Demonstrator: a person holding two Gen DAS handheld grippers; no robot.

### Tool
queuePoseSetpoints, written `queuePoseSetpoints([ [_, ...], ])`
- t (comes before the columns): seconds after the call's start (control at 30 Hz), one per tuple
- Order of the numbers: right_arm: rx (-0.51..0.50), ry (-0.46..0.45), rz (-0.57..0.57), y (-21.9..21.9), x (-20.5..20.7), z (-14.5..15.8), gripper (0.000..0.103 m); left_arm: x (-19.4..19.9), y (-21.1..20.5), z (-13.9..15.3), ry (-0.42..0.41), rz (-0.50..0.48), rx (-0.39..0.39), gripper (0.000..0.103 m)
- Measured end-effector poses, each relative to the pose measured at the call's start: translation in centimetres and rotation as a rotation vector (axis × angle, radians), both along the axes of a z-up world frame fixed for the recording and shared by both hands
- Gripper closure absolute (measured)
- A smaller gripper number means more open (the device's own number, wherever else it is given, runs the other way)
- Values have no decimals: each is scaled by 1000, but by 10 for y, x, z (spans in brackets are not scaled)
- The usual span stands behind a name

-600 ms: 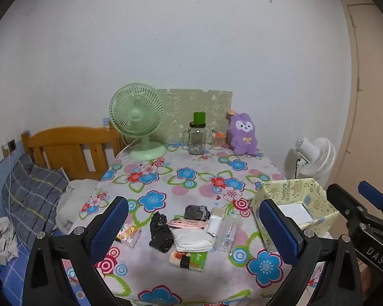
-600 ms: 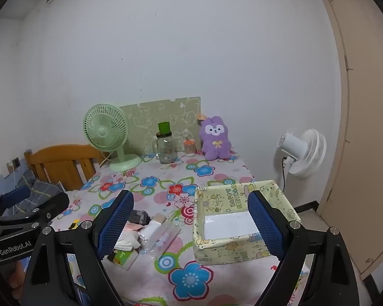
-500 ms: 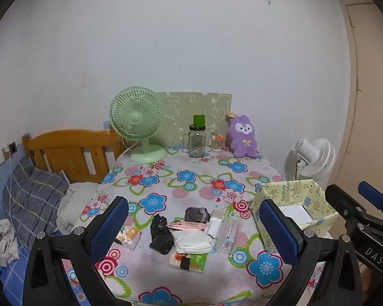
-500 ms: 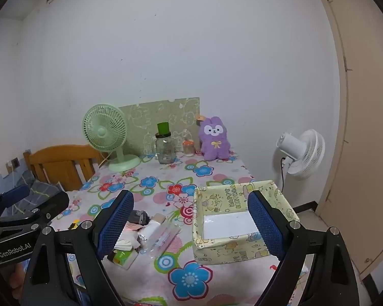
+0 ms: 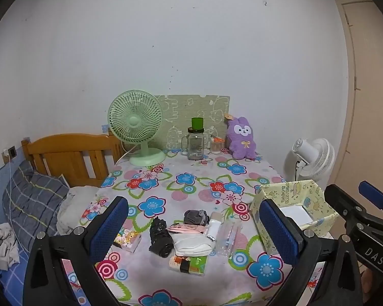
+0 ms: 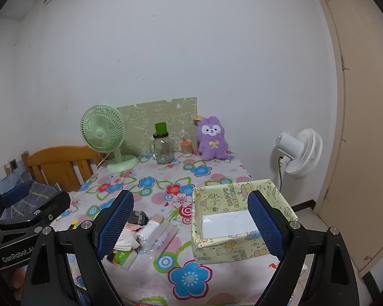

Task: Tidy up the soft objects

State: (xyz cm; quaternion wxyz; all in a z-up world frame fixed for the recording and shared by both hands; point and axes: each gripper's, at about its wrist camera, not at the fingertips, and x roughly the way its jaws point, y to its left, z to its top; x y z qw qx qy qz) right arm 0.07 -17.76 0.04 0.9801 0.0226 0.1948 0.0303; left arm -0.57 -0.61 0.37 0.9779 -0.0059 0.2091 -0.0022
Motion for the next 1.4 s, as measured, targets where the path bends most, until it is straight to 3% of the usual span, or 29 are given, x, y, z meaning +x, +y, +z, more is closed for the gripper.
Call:
queuePoseSetpoints([
  [1.4,9,11,-14,1,3,-1,10,7,-5,-2,-5,-7,23,0],
])
